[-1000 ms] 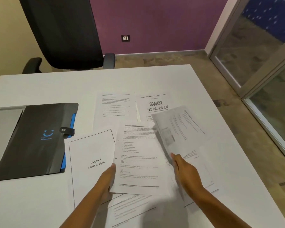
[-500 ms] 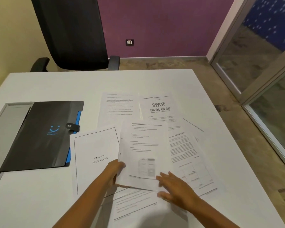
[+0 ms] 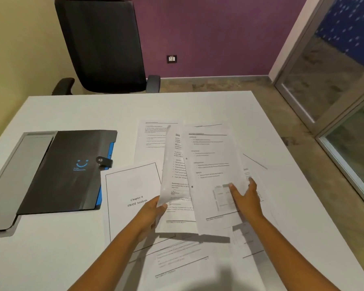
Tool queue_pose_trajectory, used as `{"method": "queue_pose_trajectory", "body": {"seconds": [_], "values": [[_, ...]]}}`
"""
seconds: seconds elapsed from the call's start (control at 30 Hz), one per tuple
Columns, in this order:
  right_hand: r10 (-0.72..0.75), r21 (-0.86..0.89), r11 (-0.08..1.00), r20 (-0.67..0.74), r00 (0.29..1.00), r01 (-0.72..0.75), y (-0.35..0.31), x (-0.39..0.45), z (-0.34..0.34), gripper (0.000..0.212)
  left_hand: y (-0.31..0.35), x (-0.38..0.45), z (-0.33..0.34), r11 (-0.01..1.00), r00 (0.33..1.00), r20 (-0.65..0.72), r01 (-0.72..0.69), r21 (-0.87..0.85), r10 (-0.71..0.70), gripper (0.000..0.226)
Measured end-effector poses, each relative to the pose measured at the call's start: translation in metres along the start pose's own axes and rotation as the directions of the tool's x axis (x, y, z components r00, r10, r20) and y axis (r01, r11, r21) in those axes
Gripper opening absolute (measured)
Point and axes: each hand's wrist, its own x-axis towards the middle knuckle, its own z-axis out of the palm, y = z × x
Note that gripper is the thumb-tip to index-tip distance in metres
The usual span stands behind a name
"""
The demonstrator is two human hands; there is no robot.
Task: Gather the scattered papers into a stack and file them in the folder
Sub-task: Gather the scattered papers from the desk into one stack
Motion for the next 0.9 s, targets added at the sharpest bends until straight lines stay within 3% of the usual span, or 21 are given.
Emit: {"method": "queue_pose_trajectory", "body": {"seconds": [0.13, 0.3, 0.37, 0.53, 0.63, 0.73, 0.9], "values": [[0.106, 0.244, 0.958, 0.191, 0.976, -0.152, -0.007, 0.012, -0.018, 0.043, 0.000, 0.002, 0.000, 0.999, 0.999, -0.022, -0.050, 0.002, 0.050, 0.031], [0.024, 0.355, 0.920, 0.377, 0.926, -0.168, -0.012, 0.004, -0.015, 0.030, 0.008, 0.004, 0.006, 0.992, 0.992, -0.005, -0.123, 0.036, 0.123, 0.022], [-0.028, 0.366, 0.925, 0.328, 0.944, -0.100, -0.017, 0.000, -0.011, 0.025, 0.012, 0.005, 0.006, 0.988, 0.988, -0.025, -0.148, 0.035, 0.149, 0.023], [-0.091, 0.333, 0.942, 0.120, 0.989, 0.046, -0.024, -0.009, -0.008, 0.036, 0.029, 0.002, 0.006, 0.958, 0.958, -0.064, -0.282, -0.043, 0.279, 0.027], [-0.141, 0.264, 0.959, 0.120, 0.983, 0.106, -0.026, -0.019, -0.005, 0.038, 0.035, -0.002, 0.013, 0.927, 0.934, -0.031, -0.350, 0.136, 0.357, 0.038], [-0.112, 0.264, 0.962, 0.149, 0.982, 0.069, -0.024, -0.025, -0.001, 0.040, 0.031, 0.001, 0.021, 0.894, 0.920, -0.066, -0.356, 0.272, 0.387, 0.043], [-0.080, 0.281, 0.959, 0.138, 0.987, 0.039, -0.025, -0.023, -0.002, 0.040, 0.036, 0.007, 0.035, 0.874, 0.903, -0.126, -0.351, 0.334, 0.411, 0.035]]}}
